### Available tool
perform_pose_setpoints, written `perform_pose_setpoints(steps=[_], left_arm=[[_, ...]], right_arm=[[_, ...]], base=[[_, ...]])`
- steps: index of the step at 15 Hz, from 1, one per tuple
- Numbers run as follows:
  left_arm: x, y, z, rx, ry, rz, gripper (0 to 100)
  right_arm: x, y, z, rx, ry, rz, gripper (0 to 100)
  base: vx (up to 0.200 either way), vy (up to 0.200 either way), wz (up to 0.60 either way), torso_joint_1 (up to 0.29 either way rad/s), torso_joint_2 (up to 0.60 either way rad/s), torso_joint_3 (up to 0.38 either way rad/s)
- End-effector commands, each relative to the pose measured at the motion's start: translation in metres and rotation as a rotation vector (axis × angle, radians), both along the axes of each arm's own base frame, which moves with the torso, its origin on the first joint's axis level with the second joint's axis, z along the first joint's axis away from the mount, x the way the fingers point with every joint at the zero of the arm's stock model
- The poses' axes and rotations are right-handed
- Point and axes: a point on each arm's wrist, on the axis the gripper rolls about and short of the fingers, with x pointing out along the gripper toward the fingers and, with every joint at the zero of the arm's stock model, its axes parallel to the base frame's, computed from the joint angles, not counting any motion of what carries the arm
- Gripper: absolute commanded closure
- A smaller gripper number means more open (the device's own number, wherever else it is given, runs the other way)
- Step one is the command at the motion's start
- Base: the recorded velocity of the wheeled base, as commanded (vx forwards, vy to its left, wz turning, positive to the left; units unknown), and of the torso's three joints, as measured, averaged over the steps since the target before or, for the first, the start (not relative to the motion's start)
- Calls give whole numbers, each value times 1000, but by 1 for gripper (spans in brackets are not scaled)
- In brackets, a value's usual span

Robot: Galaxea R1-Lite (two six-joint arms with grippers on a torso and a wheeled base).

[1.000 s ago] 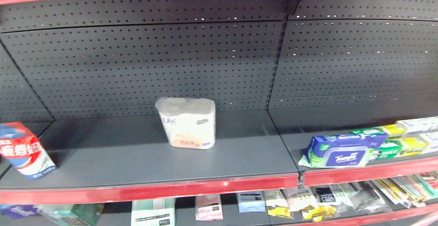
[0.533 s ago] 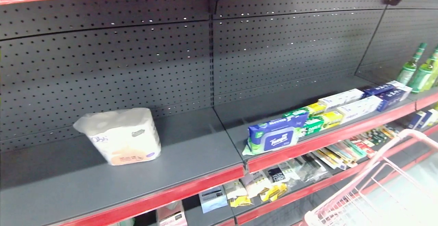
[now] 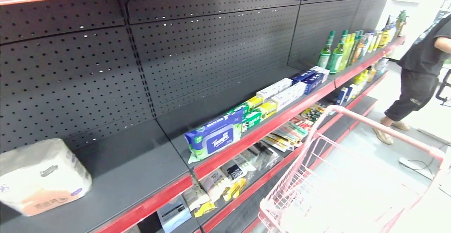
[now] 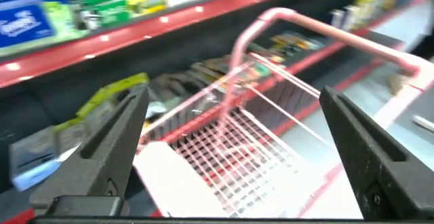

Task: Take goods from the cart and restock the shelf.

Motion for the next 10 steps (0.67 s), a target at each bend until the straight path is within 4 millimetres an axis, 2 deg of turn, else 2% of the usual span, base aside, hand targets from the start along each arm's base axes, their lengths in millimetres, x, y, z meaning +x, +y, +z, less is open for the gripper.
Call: perform_pose_setpoints(steps=[1, 10], left_arm=[[0, 0, 0, 0, 2, 1, 0], [0, 0, 0, 0, 2, 1, 0]], right_arm=[[0, 0, 0, 0, 1, 0, 0], [0, 0, -1, 0, 4, 2, 0]], base=[[0, 0, 0, 0, 0, 0], [0, 0, 0, 0, 0, 0]])
